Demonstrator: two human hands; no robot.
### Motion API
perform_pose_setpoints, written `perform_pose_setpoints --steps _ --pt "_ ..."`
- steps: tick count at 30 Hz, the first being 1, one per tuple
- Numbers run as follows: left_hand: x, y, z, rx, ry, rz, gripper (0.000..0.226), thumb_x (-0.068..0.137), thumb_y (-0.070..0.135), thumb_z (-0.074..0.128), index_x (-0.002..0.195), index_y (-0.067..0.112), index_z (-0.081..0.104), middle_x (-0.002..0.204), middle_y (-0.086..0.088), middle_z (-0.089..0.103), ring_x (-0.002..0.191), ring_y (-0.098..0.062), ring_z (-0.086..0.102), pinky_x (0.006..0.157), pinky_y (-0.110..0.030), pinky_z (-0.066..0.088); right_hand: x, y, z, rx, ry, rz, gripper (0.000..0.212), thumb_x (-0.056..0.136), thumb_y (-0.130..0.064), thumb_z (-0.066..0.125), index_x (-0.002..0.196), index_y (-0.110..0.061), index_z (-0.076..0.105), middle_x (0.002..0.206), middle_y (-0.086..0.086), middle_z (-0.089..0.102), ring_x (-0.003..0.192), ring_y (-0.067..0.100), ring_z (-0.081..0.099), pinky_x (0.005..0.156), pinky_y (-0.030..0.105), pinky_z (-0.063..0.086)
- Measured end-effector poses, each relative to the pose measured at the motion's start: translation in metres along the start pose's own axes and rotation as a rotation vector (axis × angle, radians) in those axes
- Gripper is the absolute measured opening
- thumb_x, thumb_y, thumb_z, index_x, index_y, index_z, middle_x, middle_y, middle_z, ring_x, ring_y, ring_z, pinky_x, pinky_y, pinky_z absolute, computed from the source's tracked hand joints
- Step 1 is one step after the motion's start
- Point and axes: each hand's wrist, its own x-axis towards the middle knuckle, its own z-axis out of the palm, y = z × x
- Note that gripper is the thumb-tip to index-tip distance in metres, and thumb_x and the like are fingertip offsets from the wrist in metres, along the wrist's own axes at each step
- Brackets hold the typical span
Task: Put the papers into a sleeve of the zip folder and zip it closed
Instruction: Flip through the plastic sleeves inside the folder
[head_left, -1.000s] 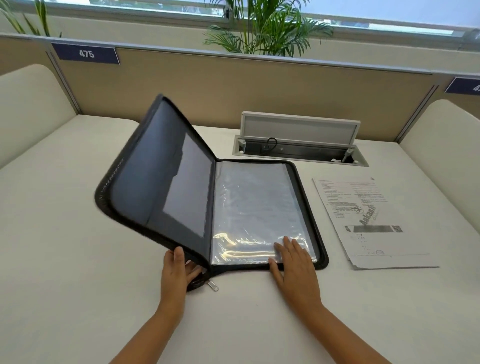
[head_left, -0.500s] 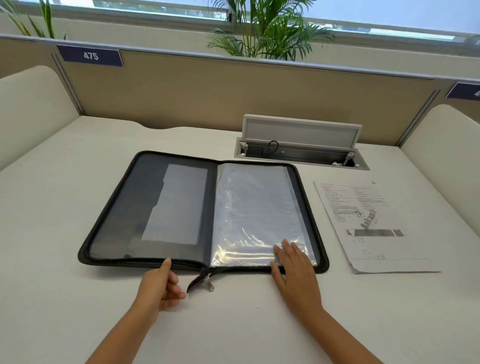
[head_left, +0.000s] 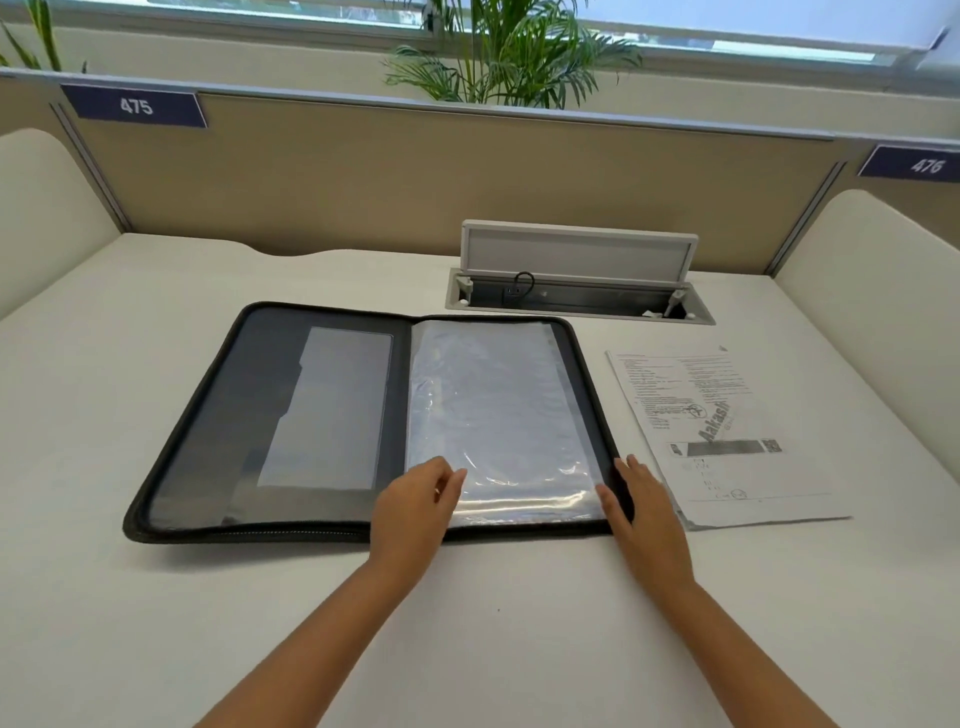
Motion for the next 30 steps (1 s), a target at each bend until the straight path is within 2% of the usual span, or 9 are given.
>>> perform_pose_setpoints --steps 3,4,6,10,12,15,18,24,30 --pt "0.016 -0.005 0.019 0.082 -0.080 0.120 0.022 0.086 0.039 0.058 0.096 0.020 0.062 0.109 0.002 0.063 0.106 -0.019 0.056 0.092 -0.038 0.044 0.000 -0.002 0.001 0.001 -0.017 0.019 0.054 0.095 -0.043 0.040 0.143 -0.020 0.032 0.152 -0.004 0.029 0.142 0.009 0.018 0.118 0.030 0.011" --pt "0.022 -0.006 0.026 0.133 -0.167 0.100 0.035 0.085 0.042 0.056 0.113 0.020 0.057 0.132 0.001 0.053 0.128 -0.023 0.042 0.107 -0.046 0.032 0.000 -0.002 0.002 0.001 -0.014 0.020 0.053 0.095 -0.041 0.039 0.143 -0.020 0.032 0.152 -0.004 0.030 0.142 0.009 0.018 0.117 0.028 0.010" --pt "0.029 -0.008 0.038 0.267 -0.300 0.038 0.057 0.089 0.050 0.045 0.137 0.020 0.035 0.154 0.001 0.021 0.143 -0.025 0.006 0.114 -0.051 0.007 0.001 -0.002 0.002 0.012 -0.006 0.029 0.050 0.096 -0.038 0.039 0.143 -0.020 0.033 0.151 -0.004 0.031 0.142 0.009 0.019 0.115 0.025 0.010" --pt "0.028 -0.008 0.051 0.379 -0.343 0.002 0.086 0.081 0.070 0.032 0.146 0.023 0.002 0.157 0.000 -0.003 0.142 -0.027 -0.014 0.112 -0.052 -0.008 0.001 -0.002 0.002 0.028 0.006 0.035 0.049 0.096 -0.036 0.040 0.142 -0.019 0.036 0.149 -0.005 0.034 0.141 0.009 0.021 0.113 0.022 0.009" --pt "0.025 -0.012 0.054 0.471 -0.357 0.050 0.103 0.064 0.087 0.009 0.146 0.025 -0.002 0.156 -0.002 -0.009 0.141 -0.029 -0.018 0.111 -0.054 -0.009 0.001 -0.002 0.003 0.033 0.010 0.032 0.047 0.096 -0.035 0.041 0.141 -0.019 0.038 0.146 -0.007 0.037 0.141 0.010 0.023 0.113 0.023 0.012" --pt "0.023 -0.019 0.056 0.519 -0.375 0.101 0.116 0.048 0.088 -0.019 0.146 0.029 -0.001 0.156 -0.003 -0.013 0.140 -0.030 -0.021 0.110 -0.055 -0.010 0.001 -0.001 0.000 0.149 0.116 0.049 0.032 0.095 -0.025 0.047 0.124 -0.015 0.056 0.123 -0.004 0.058 0.125 0.018 0.047 0.102 0.027 0.036" --pt "0.016 -0.023 0.053 0.515 -0.378 0.133 0.112 0.051 0.088 -0.018 0.146 0.030 0.000 0.156 -0.003 -0.013 0.140 -0.029 -0.021 0.110 -0.053 -0.012 0.002 0.000 -0.003 0.272 0.235 0.093 0.013 0.092 -0.015 0.051 0.099 -0.013 0.063 0.091 -0.001 0.063 0.092 0.018 0.059 0.080 0.027 0.047" --pt "-0.001 -0.027 0.047 0.518 -0.380 0.168 0.104 0.058 0.086 -0.013 0.145 0.031 -0.002 0.155 -0.002 -0.016 0.134 -0.025 -0.030 0.105 -0.048 -0.019 0.003 -0.001 -0.004 0.291 0.225 0.115 0.010 0.089 -0.013 0.056 0.092 -0.023 0.058 0.087 -0.004 0.059 0.082 0.005 0.056 0.068 0.009 0.038" --pt "-0.007 -0.020 0.052 0.476 -0.287 0.146 0.101 0.065 0.079 -0.019 0.145 0.029 0.014 0.156 -0.005 0.003 0.141 -0.033 -0.010 0.107 -0.049 -0.014 0.005 -0.001 0.000 0.162 0.217 0.114 0.012 0.089 -0.011 0.053 0.098 -0.013 0.060 0.089 -0.001 0.053 0.084 0.014 0.053 0.074 0.028 0.045"
